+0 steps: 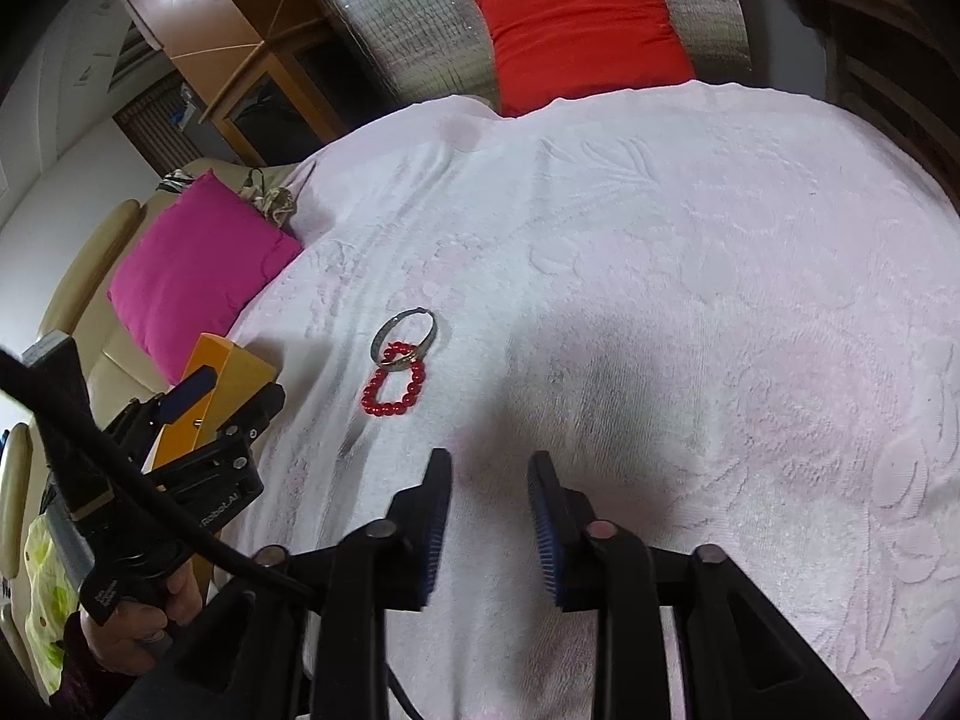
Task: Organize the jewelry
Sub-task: 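Move both open tools back over the red bead bracelet and silver bangle, then lower the left tool onto the red bead bracelet and close it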
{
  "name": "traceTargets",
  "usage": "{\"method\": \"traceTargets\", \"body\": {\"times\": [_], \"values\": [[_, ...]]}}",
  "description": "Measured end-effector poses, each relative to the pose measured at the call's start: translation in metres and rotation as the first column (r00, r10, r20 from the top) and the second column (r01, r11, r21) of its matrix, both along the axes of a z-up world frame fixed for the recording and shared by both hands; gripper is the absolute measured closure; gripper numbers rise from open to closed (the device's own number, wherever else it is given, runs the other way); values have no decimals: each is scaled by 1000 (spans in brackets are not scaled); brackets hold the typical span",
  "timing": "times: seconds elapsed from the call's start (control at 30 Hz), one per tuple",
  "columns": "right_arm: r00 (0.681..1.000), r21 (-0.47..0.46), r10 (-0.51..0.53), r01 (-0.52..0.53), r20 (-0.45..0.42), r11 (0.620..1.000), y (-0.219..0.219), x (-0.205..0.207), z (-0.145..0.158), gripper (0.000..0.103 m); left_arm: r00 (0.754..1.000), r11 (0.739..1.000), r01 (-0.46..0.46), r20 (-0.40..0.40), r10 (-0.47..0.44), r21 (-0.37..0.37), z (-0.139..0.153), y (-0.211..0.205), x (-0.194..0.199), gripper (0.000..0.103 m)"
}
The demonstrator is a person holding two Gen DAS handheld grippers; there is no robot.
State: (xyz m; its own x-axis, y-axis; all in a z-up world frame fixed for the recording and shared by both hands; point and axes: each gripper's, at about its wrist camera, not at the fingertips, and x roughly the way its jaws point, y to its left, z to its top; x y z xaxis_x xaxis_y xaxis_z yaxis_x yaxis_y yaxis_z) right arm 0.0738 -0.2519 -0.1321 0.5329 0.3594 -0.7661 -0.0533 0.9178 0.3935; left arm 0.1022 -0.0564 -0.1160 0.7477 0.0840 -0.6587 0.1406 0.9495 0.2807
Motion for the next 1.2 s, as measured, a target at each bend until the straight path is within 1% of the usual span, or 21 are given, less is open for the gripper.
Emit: {"method": "traceTargets", "body": {"times": [0.03, 0.07, 0.13, 0.23, 0.27, 0.33, 0.53, 0.7, 1.2], "values": [[1000, 2, -5, 5, -4, 1000, 0, 1, -1, 59, 1000, 1000, -1, -1, 1, 1, -1, 0, 0, 31], [1000, 6, -8, 8, -5, 1000, 0, 2, -2, 57, 1000, 1000, -2, -2, 2, 3, -2, 1, 1, 31], [1000, 11, -10, 9, 11, 1000, 1, 3, -3, 57, 1000, 1000, 0, -2, 0, 5, -3, 1, 2, 31], [1000, 14, -14, 14, -12, 1000, 4, 9, -7, 57, 1000, 1000, 2, 2, -2, 8, -3, 2, 2, 31], [1000, 25, -11, 12, -12, 1000, 5, 11, -7, 57, 1000, 1000, 3, 3, -3, 7, -3, 2, 3, 31], [1000, 16, -6, 6, -2, 1000, 9, 12, -6, 57, 1000, 1000, 2, 5, -2, 6, -5, 4, 4, 31], [1000, 11, 11, -11, -18, 1000, 18, 18, -12, 57, 1000, 1000, -5, -14, 5, -1, -12, 10, 8, 31], [999, 10, 15, -14, -34, 1000, 22, 24, -17, 57, 1000, 1000, 7, -29, -7, 3, -19, 9, 9, 31], [999, 1, 28, -28, -42, 1000, 31, 29, -23, 57, 1000, 1000, 9, -18, -9, 1, -19, 11, 9, 31]]}}
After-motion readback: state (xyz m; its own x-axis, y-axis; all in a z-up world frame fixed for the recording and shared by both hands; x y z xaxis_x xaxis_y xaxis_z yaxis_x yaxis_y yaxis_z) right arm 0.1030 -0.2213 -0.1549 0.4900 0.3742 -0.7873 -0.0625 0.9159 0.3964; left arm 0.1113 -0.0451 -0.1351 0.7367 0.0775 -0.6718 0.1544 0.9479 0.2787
